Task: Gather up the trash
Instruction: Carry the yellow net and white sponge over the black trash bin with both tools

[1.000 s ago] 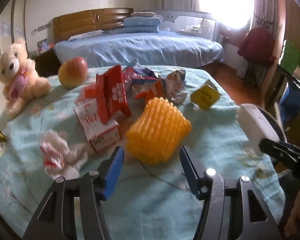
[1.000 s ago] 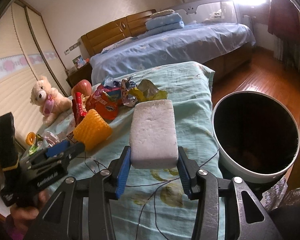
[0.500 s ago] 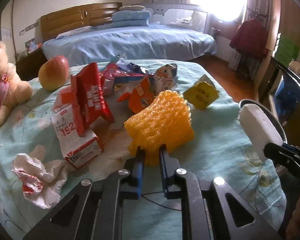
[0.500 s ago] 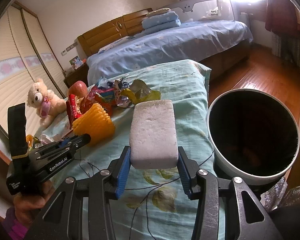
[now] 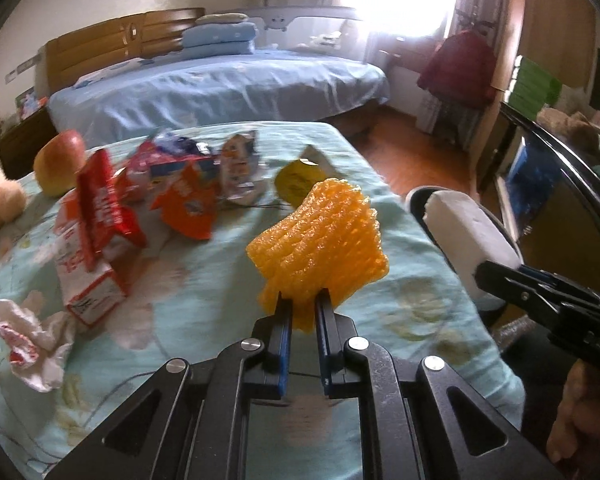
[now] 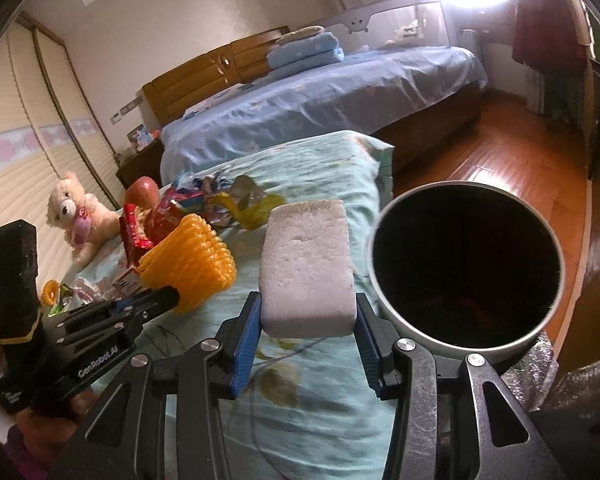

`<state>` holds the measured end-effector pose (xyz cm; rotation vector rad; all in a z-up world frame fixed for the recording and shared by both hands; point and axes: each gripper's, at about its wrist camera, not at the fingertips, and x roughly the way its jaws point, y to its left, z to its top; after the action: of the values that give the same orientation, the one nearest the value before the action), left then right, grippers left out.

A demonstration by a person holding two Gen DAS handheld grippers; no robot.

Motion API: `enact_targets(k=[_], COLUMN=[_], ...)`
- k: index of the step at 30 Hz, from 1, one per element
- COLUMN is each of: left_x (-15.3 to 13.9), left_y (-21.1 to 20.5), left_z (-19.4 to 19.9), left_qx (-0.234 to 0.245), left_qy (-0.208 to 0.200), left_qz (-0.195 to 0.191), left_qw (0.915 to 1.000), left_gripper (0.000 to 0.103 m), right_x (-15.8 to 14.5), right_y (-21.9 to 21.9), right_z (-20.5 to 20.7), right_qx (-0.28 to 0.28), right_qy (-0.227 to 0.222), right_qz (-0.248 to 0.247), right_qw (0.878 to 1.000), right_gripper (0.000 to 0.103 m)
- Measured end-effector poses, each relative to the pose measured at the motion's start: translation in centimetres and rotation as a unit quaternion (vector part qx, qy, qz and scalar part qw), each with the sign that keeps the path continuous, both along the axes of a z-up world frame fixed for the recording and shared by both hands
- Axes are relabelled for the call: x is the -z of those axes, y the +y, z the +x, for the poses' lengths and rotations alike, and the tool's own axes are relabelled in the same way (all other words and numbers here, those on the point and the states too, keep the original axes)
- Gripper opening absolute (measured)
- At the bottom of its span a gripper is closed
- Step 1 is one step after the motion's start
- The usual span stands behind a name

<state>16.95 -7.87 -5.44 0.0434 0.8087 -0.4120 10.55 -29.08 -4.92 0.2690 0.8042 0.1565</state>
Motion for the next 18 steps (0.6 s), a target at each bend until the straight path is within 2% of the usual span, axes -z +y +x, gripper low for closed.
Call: enact_targets(k=[18], left_x=[-1.3], left_y=[-6.7], left_z=[0.4], left_qx=[0.062], left_qy=[-0.008], left_qz=[0.01], left_qw=[0.998], left_gripper=[0.01], right_x=[0.3], right_y=[-6.5], right_z=[0.0], right_qx=[0.065], right_qy=[0.011], right_qz=[-0.022], right_qw=[0.998], right_gripper=[0.045])
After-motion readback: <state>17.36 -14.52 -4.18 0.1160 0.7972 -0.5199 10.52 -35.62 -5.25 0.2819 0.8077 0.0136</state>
